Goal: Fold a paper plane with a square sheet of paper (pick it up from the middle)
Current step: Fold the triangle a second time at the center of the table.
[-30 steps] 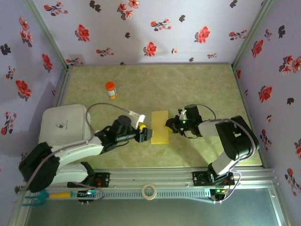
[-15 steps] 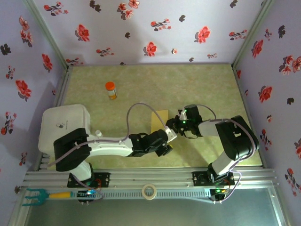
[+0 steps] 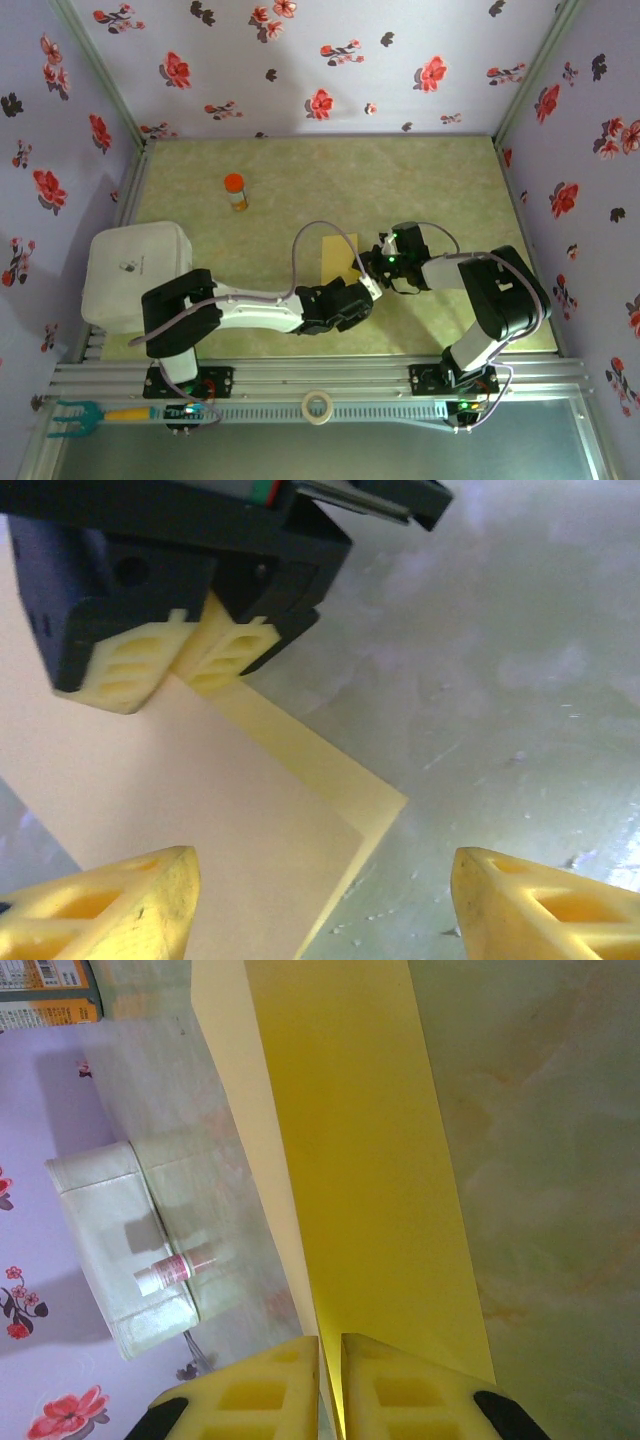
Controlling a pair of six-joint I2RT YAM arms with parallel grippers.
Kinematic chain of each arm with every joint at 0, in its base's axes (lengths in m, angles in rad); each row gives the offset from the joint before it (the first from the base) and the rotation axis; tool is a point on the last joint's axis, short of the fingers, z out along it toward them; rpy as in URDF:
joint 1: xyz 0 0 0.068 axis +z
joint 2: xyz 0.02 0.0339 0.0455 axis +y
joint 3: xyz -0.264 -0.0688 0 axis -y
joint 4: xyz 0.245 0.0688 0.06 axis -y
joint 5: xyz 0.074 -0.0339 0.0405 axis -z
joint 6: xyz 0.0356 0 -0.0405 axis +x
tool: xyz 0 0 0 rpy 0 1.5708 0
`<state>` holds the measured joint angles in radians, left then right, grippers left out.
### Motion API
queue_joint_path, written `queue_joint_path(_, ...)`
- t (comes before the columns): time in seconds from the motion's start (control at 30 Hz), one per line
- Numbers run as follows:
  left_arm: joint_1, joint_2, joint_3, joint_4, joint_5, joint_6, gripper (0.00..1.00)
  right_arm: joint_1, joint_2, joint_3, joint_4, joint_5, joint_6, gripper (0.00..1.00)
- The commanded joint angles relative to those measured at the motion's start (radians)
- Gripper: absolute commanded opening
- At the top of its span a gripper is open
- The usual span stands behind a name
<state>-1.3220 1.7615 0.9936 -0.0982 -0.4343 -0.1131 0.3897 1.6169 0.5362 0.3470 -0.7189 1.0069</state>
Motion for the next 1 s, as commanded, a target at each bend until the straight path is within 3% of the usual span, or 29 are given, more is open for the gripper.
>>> queue_joint_path(0.0, -0.003, 0.016, 0.020, -0.018, -0.061, -0.008, 0.65, -0.005, 0.004, 0.002, 0.012, -0.013, 0.015, 0.15)
queue_joint_path(0.33, 0.000, 0.034, 0.037, -0.023, -0.057, -0.014, 0.46, -0.007, 0.005, 0.001, 0.007, -0.013, 0.013, 0.15)
queue_joint_path(0.77, 0.009, 0.012, 0.033, -0.024, -0.034, -0.023, 0.03, -0.011, -0.015, -0.007, -0.012, 0.002, 0.008, 0.17)
queue_joint_path(0.87, 0.028, -0.010, 0.023, -0.011, 0.019, -0.048, 0.00, -0.023, -0.043, -0.013, -0.044, 0.020, -0.006, 0.21)
queue_joint_path(0.97, 0.072, -0.051, -0.004, 0.032, 0.144, -0.097, 0.00, -0.049, -0.105, -0.020, -0.131, 0.061, -0.037, 0.27)
